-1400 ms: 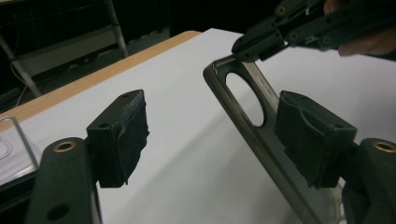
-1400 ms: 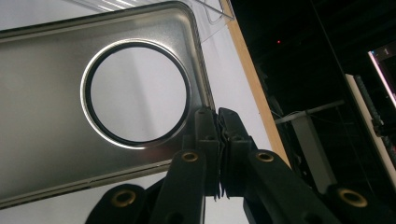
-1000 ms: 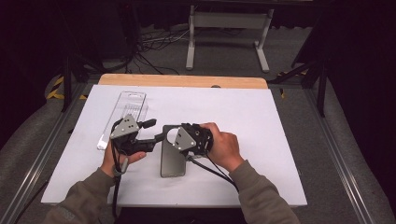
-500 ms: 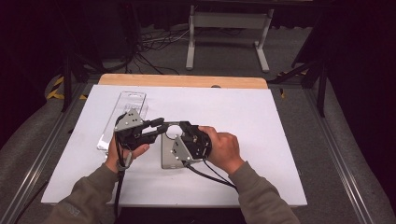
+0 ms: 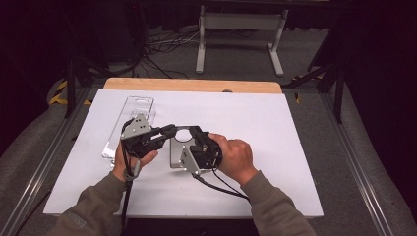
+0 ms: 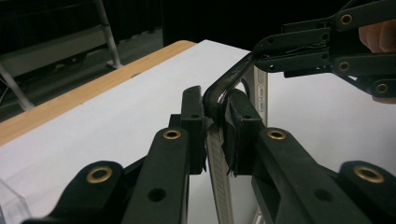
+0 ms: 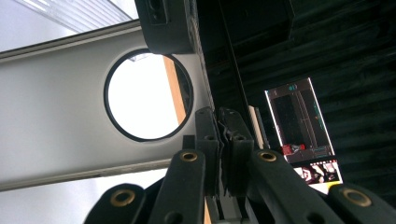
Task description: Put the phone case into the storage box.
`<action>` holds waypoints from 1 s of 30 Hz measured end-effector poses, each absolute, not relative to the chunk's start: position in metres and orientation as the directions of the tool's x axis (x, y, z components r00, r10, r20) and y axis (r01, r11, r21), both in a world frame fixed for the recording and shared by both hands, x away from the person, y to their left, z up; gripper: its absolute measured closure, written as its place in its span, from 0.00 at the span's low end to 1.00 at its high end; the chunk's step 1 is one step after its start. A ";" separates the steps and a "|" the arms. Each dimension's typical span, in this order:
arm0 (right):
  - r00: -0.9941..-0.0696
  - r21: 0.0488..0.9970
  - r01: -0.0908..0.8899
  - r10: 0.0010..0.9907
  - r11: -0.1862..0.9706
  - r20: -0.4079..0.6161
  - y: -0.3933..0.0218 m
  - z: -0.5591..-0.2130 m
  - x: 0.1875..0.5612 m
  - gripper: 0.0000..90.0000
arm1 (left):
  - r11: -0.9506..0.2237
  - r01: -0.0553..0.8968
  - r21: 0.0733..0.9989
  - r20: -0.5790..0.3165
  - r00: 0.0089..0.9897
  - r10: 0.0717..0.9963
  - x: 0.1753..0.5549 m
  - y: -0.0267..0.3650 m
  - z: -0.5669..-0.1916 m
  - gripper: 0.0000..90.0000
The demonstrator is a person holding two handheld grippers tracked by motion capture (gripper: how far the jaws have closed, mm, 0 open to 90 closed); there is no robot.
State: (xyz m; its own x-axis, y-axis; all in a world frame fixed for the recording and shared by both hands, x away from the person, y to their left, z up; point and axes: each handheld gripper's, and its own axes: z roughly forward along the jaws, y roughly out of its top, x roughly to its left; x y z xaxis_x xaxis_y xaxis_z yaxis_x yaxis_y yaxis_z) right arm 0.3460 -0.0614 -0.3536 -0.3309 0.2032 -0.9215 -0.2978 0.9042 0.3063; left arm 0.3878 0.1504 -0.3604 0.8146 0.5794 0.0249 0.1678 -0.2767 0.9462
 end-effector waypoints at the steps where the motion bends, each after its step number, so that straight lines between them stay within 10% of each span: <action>1: -0.333 0.310 -0.297 0.206 0.903 -0.920 -0.062 -0.353 0.346 0.96 | -0.279 0.165 0.946 0.027 0.817 0.576 0.387 0.151 -0.360 0.89; 30: -0.580 0.734 -0.189 0.529 0.652 -0.619 -0.098 -0.351 0.342 0.70 | -0.194 0.113 0.974 0.027 0.801 0.598 0.381 0.168 -0.355 0.89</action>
